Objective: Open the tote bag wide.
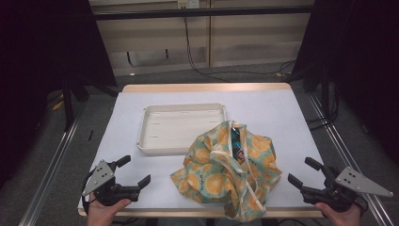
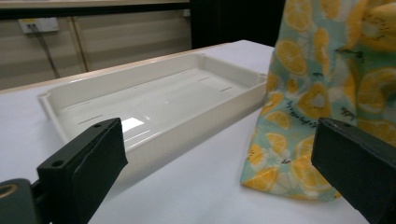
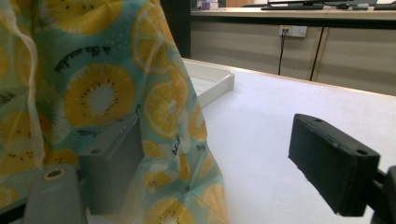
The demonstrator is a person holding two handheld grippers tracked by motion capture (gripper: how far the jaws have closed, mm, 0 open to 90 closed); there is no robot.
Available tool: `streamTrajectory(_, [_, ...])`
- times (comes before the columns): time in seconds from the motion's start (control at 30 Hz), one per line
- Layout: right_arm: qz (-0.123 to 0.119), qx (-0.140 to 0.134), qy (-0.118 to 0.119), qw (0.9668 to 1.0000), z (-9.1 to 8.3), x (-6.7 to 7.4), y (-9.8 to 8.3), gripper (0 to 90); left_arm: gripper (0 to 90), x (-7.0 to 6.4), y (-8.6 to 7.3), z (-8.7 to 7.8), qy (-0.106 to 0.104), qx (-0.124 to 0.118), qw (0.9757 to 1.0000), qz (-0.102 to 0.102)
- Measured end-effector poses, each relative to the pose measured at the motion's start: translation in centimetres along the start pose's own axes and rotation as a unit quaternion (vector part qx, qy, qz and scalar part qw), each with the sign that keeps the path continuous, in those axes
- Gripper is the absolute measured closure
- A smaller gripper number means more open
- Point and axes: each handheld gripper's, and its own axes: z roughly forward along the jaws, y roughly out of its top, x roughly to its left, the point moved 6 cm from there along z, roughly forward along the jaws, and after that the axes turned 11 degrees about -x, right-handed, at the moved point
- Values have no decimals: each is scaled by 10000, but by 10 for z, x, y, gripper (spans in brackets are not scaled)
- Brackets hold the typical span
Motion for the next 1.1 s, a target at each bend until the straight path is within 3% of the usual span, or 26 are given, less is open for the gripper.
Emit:
streamTrajectory(0.1, [16,-27,50,10000,0,3,1,169,33,-2,1,1,-37,-14,10000,85])
streamTrajectory(0.37, [44,-34,96,9999,4,8,1,173,55,2,-1,1,-9,33,10000,-13])
streamTrajectory(0.57, [125,-4,165,9998,4,12,1,231,85,-1,-1,3,-31,70,10000,-38])
streamTrajectory(0.7, [31,-22,310,9995,3,12,2,248,109,-2,0,4,-117,137,9998,25])
streamTrajectory(1.1, [219,69,754,9969,0,27,9,378,201,-13,2,9,-316,115,9994,-30])
